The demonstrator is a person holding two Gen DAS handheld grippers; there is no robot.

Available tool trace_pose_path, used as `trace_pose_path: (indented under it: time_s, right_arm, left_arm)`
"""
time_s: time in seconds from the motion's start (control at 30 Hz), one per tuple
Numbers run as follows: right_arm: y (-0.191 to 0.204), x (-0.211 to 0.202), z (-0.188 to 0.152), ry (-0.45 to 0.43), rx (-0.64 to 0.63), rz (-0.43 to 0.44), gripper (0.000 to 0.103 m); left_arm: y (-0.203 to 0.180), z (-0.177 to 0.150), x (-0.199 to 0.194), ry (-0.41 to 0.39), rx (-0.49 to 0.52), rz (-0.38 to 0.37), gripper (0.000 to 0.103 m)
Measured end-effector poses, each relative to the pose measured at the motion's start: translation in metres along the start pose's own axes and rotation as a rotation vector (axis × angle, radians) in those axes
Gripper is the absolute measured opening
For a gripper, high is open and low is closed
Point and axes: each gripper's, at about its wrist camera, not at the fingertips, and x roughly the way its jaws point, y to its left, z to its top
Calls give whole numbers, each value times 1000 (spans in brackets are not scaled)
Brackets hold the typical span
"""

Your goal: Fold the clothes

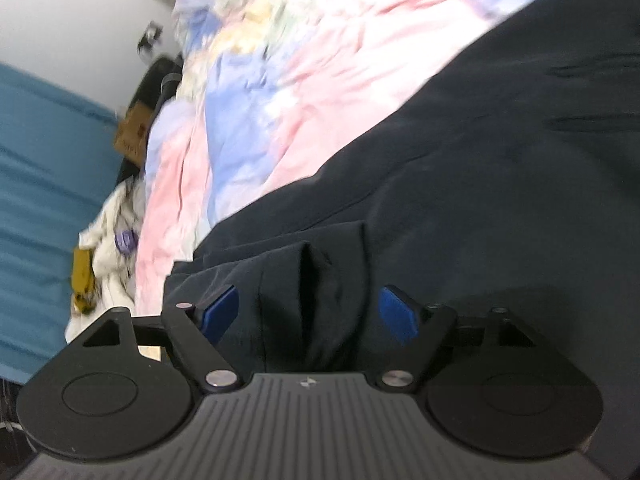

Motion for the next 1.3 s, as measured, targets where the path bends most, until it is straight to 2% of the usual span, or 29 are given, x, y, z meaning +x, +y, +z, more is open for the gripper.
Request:
trace_pose_path:
  time_s: [0.07,0.17,0.23,0.3,0.33,0.37,0.5,0.57,0.73,0.9,1.07,1.2,1.3]
  right_arm:
    - [9,20,4,46,-31,-25,86]
    - [21,41,5,86,-71,-85,87]
    - [26,48,5,83,-75,-105,83]
    - [27,46,7,72,-73,-128,63]
    - [28,44,8,69,-74,-141,49]
    - [29,44,10,69,-81,-159,41]
    - [44,32,10,62,-196,-216,23]
    - [60,23,8,40,-249,-222,20]
    - [94,11,8,9,-272,-187,12]
    - [156,30,13,35,-386,-179,10]
    - [227,42,14,10,-460,-131,6]
    - [284,54,14,2,-536,-58,4]
    - [318,59,15,-5,-600,-12,4]
  left_arm:
    - [6,2,-2,1,-10,-11,16]
    - [15,3,-1,5,-30,-28,16]
    - [21,4,3,9,-37,-41,17]
    - [26,5,6,9,-46,-49,17]
    - [30,6,6,6,-56,-51,17]
    - [33,7,7,4,-66,-54,17]
    - [47,9,1,-18,-86,-75,17]
    - [55,8,-5,-36,-92,-90,17]
    - [79,8,-26,-91,-145,-118,17]
    - [115,9,-56,-167,-261,-111,16]
    - [153,16,-94,-270,-336,-66,16]
    - [183,17,-126,-386,-400,-11,16]
    - [196,18,-137,-439,-410,32,16]
